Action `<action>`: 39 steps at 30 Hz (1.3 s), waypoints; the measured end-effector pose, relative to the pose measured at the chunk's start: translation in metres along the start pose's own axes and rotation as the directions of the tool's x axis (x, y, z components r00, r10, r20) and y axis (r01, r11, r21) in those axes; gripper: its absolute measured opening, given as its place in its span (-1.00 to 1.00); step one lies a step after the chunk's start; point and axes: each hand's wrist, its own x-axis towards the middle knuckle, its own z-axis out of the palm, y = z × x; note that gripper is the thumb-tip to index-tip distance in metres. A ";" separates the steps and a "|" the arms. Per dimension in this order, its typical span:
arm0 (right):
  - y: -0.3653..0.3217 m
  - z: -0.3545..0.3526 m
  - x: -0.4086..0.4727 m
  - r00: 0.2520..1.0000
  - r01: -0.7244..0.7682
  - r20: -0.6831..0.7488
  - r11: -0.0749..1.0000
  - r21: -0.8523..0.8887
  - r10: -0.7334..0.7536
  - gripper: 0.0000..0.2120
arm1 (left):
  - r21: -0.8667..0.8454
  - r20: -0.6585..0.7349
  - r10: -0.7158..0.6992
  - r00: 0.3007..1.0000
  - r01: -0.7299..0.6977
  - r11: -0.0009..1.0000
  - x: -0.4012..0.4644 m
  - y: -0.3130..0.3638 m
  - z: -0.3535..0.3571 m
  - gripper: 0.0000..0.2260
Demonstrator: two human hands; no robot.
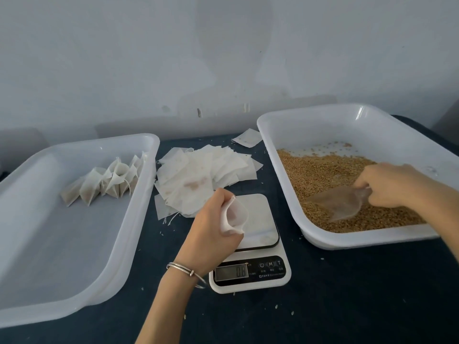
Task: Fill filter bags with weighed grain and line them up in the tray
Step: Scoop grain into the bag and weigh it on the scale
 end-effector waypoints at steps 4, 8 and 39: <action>0.010 0.002 0.001 0.988 0.019 0.145 0.968 0.250 -0.056 -0.74 | -0.005 0.010 0.007 1.000 -0.007 1.000 0.002 0.000 0.000 -0.65; 0.018 0.007 0.001 0.976 -0.029 0.205 0.891 0.453 -0.072 -0.71 | -0.032 0.008 -0.005 1.000 0.005 0.999 0.003 0.000 0.002 -0.67; -0.035 -0.086 -0.042 0.922 0.363 -0.050 0.816 0.449 -0.383 -0.71 | -0.081 -0.037 -0.131 0.991 0.128 0.988 0.020 0.007 0.011 -0.65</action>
